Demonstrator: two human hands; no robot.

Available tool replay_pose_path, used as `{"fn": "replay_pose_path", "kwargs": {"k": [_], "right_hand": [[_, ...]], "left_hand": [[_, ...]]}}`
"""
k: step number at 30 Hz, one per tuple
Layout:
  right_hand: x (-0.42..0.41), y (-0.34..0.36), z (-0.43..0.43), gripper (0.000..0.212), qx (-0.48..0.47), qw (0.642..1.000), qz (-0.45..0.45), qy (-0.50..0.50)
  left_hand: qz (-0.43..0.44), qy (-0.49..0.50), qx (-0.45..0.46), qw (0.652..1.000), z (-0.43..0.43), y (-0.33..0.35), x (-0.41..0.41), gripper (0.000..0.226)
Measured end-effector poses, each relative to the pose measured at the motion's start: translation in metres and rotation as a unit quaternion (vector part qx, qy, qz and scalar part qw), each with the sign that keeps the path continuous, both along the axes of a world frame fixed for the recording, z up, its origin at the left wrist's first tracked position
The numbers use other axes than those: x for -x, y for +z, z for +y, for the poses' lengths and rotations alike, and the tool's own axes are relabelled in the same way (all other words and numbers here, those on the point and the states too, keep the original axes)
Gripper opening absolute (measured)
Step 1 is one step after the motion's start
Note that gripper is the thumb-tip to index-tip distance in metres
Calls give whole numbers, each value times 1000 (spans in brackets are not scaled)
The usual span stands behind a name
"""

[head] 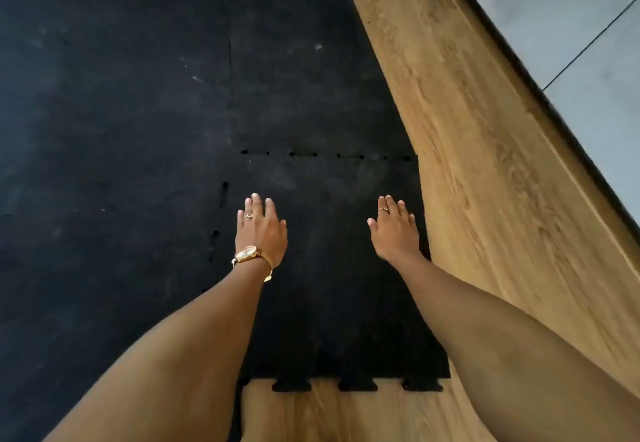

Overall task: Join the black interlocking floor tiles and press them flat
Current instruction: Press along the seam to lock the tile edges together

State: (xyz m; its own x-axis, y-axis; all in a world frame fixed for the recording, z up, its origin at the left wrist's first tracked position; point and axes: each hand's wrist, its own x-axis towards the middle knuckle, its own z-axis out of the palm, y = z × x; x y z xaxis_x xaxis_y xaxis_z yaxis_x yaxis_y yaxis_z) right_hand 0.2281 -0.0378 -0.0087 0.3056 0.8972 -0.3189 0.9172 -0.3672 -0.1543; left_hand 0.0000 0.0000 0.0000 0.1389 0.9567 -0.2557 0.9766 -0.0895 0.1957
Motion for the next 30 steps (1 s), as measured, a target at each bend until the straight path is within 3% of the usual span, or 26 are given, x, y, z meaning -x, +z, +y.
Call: {"fn": "replay_pose_path", "kwargs": {"k": [6,9,12,17,23,27,30], "right_hand": [[-14,-57,19,78,5,997,1,-79],[-32,-62,24,99,-16,996,-7,-88],[-49,-53,35,129,-15,989,15,-148],[-59,-57,40,152,48,966,82,-238],[-59,-59,44,145,29,955,123,-268],[-58,-61,45,144,-2,953,109,-282],[-64,-60,41,133,-55,942,151,-295]], "left_hand": [[-17,159,-51,986,45,-51,4,66],[-41,212,-24,976,58,-65,13,67],[-21,213,16,977,61,-78,19,67],[-15,216,46,975,78,-66,27,82],[25,145,76,986,77,-59,45,119],[48,109,73,990,77,-49,55,132],[48,97,86,990,74,-42,60,139]]}}
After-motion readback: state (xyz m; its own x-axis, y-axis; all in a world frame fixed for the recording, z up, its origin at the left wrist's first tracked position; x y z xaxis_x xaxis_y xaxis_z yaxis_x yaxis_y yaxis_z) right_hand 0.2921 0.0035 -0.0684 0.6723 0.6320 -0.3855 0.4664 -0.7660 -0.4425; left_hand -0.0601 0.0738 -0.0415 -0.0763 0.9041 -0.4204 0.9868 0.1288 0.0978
